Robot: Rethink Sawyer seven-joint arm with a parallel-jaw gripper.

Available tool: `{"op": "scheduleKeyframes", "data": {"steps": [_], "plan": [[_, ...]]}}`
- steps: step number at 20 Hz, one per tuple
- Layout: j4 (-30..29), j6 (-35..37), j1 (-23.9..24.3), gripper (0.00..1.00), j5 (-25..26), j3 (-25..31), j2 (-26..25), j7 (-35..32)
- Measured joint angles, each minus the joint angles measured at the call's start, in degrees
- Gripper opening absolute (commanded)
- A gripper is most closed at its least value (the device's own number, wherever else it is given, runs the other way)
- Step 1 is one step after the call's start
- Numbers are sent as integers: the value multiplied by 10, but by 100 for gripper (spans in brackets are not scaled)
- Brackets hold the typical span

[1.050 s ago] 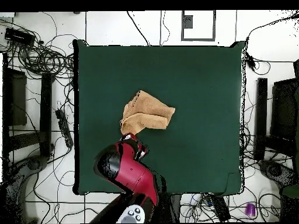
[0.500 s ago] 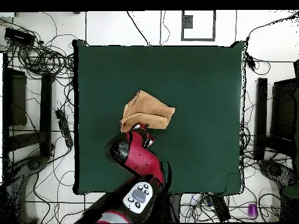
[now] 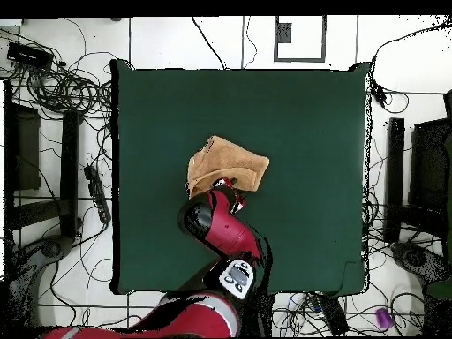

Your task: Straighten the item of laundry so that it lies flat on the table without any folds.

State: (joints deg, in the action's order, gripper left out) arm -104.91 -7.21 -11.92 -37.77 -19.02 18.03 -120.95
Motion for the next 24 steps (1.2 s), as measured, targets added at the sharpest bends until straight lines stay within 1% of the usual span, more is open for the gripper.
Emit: {"op": "scheduleKeyframes", "data": {"steps": [4, 5, 7, 8, 11, 15, 18, 21, 24], "plan": [[-4, -29, 28, 100, 28, 31, 14, 0], [-7, -40, 43, 100, 46, 48, 27, 0], [-9, -47, 54, 100, 59, 63, 38, 0], [-11, -51, 64, 100, 71, 78, 52, 0], [-13, -56, 73, 100, 82, 97, 70, 0], [-19, -69, 76, 100, 99, 127, 108, 0], [-20, -82, 73, 100, 103, 142, 126, -1], [-20, -103, 71, 100, 103, 157, 137, -8], [-20, -112, 66, 100, 103, 157, 136, -11]]}}
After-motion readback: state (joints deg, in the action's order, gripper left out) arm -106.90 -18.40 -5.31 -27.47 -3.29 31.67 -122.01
